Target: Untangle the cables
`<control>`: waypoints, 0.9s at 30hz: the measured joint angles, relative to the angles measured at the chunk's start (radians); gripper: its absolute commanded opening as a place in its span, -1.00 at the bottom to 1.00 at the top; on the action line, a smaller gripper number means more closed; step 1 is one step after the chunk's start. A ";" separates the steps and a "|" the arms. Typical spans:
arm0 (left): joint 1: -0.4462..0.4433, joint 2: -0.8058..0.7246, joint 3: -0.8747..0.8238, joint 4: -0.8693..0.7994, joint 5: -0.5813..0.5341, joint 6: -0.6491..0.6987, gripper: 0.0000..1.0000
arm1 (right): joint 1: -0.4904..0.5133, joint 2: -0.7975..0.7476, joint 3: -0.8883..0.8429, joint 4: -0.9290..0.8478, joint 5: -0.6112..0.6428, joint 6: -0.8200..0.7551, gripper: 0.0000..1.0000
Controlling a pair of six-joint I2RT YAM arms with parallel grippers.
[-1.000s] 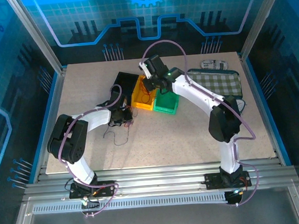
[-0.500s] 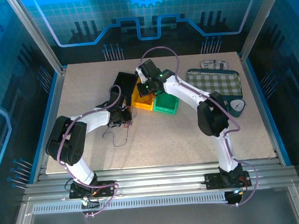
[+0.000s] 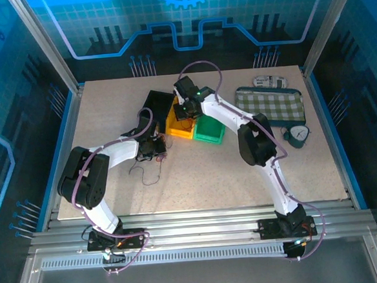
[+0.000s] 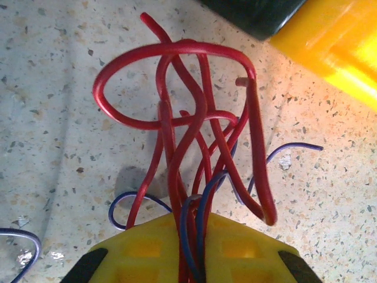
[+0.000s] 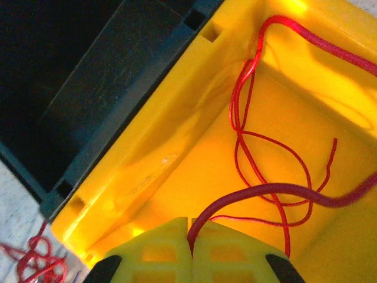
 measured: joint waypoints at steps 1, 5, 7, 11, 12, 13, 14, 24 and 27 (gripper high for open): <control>0.000 0.000 0.000 0.000 0.000 0.000 -1.00 | -0.003 0.013 0.014 -0.005 0.001 0.000 -1.00; 0.000 0.000 0.001 -0.001 0.000 0.000 -1.00 | -0.019 0.072 0.070 -0.031 0.024 0.000 -1.00; 0.000 0.000 0.001 -0.001 0.000 0.000 -1.00 | -0.025 0.093 0.089 -0.045 0.035 0.000 -1.00; 0.000 0.003 0.014 -0.007 0.000 0.001 -1.00 | -0.026 0.121 0.114 -0.074 0.072 -0.002 -1.00; 0.000 0.005 0.020 -0.008 0.000 0.001 -1.00 | -0.025 0.123 0.116 -0.082 0.084 -0.005 -1.00; 0.000 0.006 0.026 -0.008 0.000 0.001 -1.00 | -0.025 0.125 0.117 -0.091 0.098 -0.011 -1.00; 0.000 0.008 0.031 -0.008 0.000 0.001 -1.00 | -0.025 0.127 0.122 -0.103 0.114 -0.018 -1.00; 0.000 0.036 0.065 -0.015 0.000 0.004 -1.00 | -0.011 0.140 0.126 -0.153 0.240 -0.118 -1.00; 0.000 0.039 0.069 -0.020 0.000 0.005 -1.00 | -0.010 0.150 0.126 -0.157 0.244 -0.137 -1.00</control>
